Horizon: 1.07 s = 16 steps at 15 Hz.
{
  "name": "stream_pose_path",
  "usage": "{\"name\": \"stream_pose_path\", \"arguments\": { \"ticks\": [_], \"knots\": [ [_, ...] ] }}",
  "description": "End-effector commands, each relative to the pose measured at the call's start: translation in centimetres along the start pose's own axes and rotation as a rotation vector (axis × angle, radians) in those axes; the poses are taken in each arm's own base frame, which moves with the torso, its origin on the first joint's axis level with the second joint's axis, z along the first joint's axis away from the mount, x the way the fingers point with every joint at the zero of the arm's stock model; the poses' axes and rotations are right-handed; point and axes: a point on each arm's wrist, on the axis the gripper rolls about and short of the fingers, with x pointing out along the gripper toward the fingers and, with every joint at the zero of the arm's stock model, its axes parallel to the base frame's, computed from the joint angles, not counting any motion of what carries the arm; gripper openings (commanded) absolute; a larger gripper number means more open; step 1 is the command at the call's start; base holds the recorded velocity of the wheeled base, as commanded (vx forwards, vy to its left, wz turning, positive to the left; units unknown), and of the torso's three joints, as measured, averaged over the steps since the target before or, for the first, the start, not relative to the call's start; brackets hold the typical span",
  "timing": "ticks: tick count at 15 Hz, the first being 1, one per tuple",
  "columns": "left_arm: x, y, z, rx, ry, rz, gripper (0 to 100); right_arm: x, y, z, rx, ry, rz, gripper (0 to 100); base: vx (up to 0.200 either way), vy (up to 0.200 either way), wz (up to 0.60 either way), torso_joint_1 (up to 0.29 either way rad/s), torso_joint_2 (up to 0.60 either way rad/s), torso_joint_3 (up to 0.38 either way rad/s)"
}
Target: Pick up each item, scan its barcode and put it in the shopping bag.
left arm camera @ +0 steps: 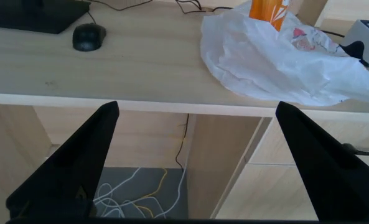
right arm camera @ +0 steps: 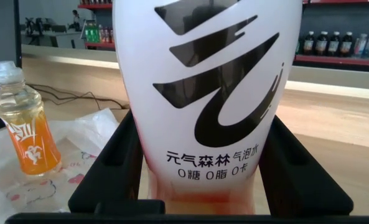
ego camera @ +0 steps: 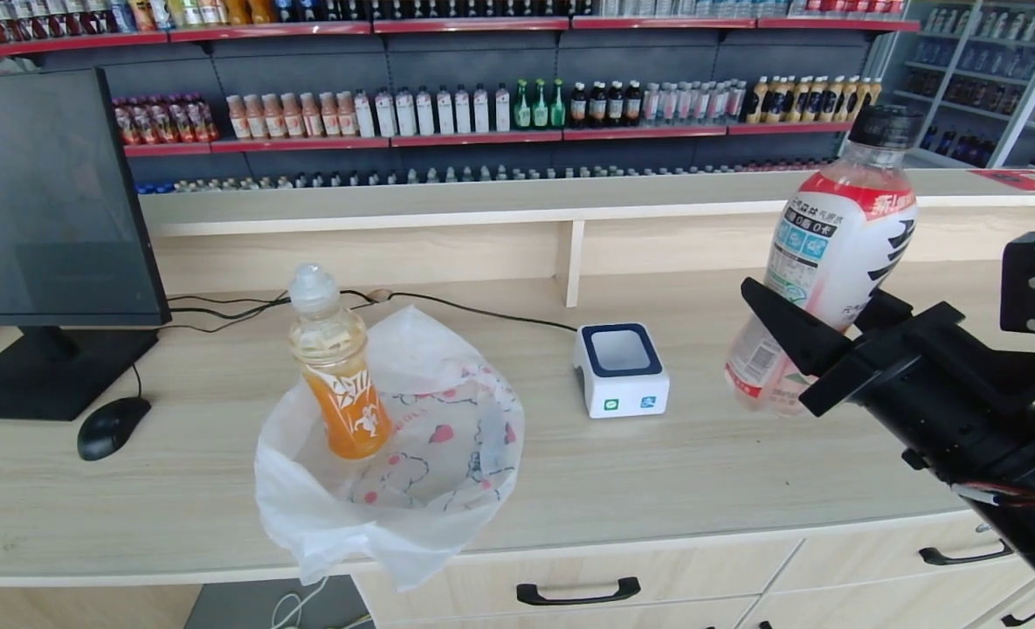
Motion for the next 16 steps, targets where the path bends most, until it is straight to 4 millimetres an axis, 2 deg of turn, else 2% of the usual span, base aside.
{"name": "stream_pose_path", "arguments": {
  "ticks": [1, 5, 8, 11, 13, 16],
  "knots": [
    [0.0, 0.0, 0.0, 0.0, -0.001, 0.0, 100, 0.0, 0.0, 0.1, 0.001, -0.003, 0.002, 0, 0.0, 0.2, 0.0, 0.012, 0.0, -0.002],
    [0.0, 0.0, 0.0, 0.003, -0.001, 0.0, 100, 0.8, -0.8, 1.0, -0.052, -0.054, -0.02, 0, 0.0, 0.0, 0.0, 0.0, 0.0, 0.0],
    [0.0, 0.0, 0.0, 0.006, 0.001, 0.0, 100, 2.9, -1.0, 1.7, -0.128, -0.112, -0.016, 0, 0.0, 0.0, 0.0, 0.0, 0.0, 0.0],
    [0.0, 0.0, 0.0, 0.004, 0.001, 0.0, 100, 2.9, -1.1, 0.7, -0.283, -0.088, 0.058, 0, 0.0, 0.0, 0.0, 0.0, 0.0, 0.0],
    [0.0, 0.0, 0.0, 0.004, 0.002, 0.0, 100, 3.8, -1.0, 0.0, -0.407, -0.098, 0.123, 0, 0.0, 0.0, 0.0, 0.0, 0.0, 0.0],
    [0.0, 0.0, 0.0, 0.004, -0.001, 0.0, 100, 5.3, -1.2, -2.0, -0.581, -0.135, 0.315, 0, 0.0, 0.0, 0.0, 0.0, 0.0, 0.0]
  ]
}}
